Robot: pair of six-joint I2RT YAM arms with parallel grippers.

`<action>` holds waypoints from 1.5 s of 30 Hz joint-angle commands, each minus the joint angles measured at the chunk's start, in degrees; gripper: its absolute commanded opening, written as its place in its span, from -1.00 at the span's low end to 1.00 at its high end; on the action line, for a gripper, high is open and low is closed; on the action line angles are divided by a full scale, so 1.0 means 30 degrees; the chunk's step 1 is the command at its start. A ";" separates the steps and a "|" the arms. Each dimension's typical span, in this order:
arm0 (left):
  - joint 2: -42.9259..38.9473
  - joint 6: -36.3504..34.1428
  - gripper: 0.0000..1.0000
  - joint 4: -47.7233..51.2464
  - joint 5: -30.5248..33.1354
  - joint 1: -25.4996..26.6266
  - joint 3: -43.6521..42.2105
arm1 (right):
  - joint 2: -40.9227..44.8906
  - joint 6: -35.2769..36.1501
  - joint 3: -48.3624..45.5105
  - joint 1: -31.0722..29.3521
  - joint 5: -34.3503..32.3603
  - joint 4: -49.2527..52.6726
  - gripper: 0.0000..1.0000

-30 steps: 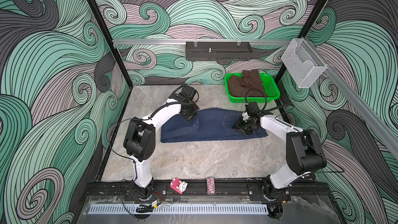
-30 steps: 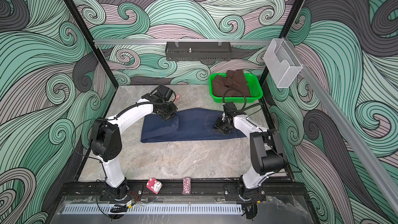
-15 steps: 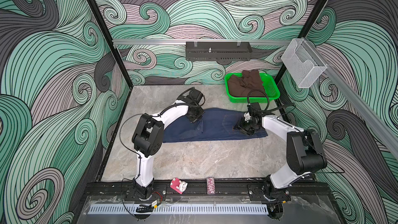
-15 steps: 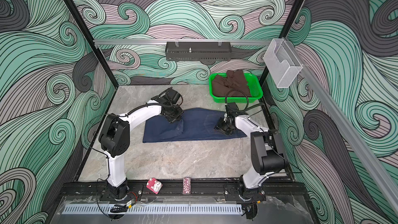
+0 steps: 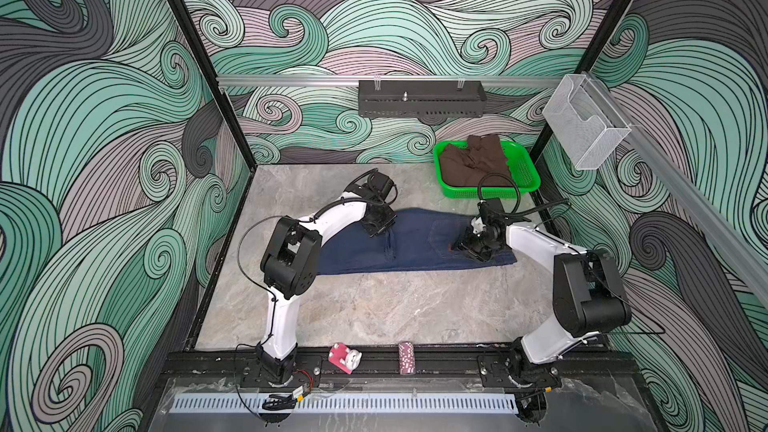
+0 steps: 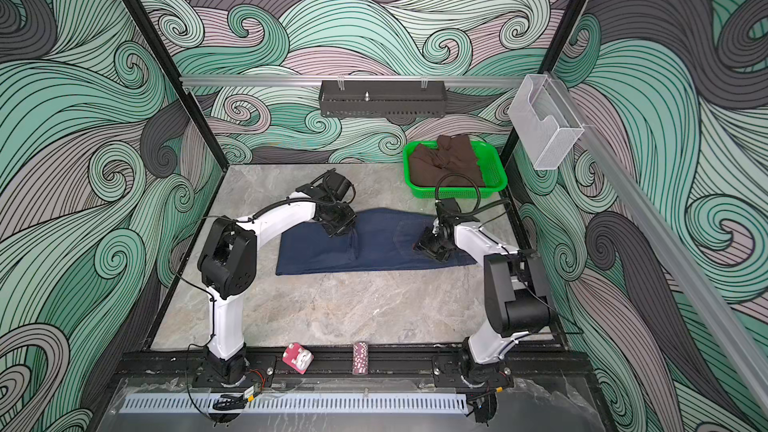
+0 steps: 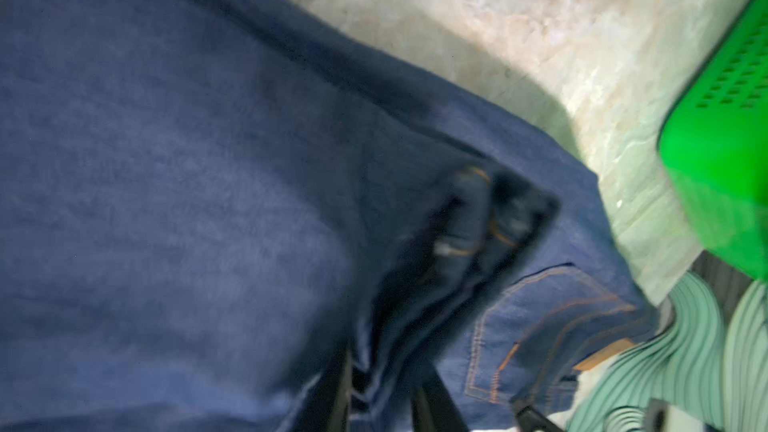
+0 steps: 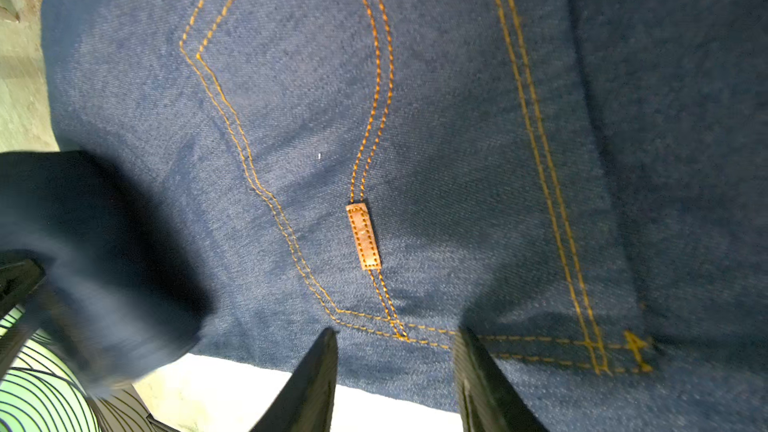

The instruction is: Fold and stack the trousers

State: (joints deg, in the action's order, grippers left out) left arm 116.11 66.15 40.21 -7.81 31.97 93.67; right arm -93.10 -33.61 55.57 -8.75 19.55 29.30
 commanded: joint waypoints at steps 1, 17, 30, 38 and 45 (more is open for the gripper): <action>-0.0951 -0.0445 -0.10 -0.0298 0.0502 0.0157 0.0965 | 0.0690 0.0060 -0.0078 0.0104 0.0041 0.0449 -0.05; -0.8867 -0.8957 0.41 -0.0110 0.1865 -0.5871 -0.3242 | 0.1405 -0.0091 0.0748 0.0105 -0.0266 0.1354 -0.06; -1.0331 -1.6258 0.46 -0.0654 -0.1287 -1.1222 -1.0107 | 0.0715 0.0230 0.2160 0.0172 -0.1609 0.2726 -0.07; -0.6059 -1.7879 0.18 -0.0522 -0.5769 -1.2706 -1.0087 | 0.0500 0.0007 0.1874 0.0135 -0.1390 0.2658 -0.07; -0.4090 -1.8491 0.13 -0.0684 -0.6958 -1.2706 -0.9489 | 0.0702 0.0085 0.1611 0.0138 -0.1551 0.2770 -0.07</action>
State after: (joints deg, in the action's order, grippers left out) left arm 102.59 13.34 37.47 -24.82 -5.93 63.05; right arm -91.15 -33.30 61.04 -8.43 15.44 36.27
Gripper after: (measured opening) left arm 0.572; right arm 0.465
